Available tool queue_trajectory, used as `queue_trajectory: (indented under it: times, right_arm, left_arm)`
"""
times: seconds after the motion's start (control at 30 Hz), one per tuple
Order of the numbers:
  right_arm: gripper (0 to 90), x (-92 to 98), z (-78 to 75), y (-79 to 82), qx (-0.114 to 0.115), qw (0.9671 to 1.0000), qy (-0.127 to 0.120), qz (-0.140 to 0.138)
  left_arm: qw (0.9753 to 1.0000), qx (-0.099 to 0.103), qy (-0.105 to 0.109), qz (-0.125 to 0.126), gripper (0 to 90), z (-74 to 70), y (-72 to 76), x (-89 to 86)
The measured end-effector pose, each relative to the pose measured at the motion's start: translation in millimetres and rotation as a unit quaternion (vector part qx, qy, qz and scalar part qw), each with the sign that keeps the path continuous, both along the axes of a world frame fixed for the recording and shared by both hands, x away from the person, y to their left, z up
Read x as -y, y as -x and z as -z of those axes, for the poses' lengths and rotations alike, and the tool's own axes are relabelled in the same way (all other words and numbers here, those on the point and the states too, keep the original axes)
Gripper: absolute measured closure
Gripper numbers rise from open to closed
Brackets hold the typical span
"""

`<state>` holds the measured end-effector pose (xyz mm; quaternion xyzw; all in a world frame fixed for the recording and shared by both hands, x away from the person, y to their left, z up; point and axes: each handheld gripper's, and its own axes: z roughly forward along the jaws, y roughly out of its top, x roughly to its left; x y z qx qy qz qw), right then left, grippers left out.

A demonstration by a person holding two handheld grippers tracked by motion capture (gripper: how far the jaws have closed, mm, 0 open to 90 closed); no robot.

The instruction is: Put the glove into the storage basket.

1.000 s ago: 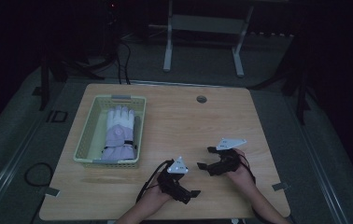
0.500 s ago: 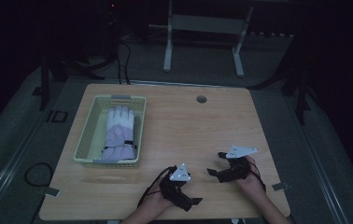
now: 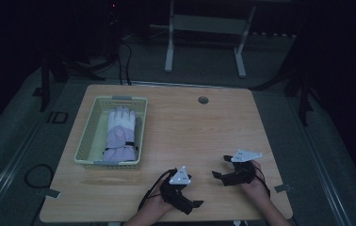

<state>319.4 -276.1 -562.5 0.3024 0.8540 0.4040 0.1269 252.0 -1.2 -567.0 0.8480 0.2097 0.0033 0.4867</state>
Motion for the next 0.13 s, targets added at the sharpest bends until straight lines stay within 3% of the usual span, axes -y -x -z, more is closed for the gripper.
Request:
queue_trajectory:
  times: [0.13]
  right_arm:
    - [12.3,-0.2,0.1,-0.1,-0.001,1.0000,0.001,0.004]
  left_arm:
    - [1.0000,0.002,-0.001,0.001,2.3,0.5,0.6,0.4]
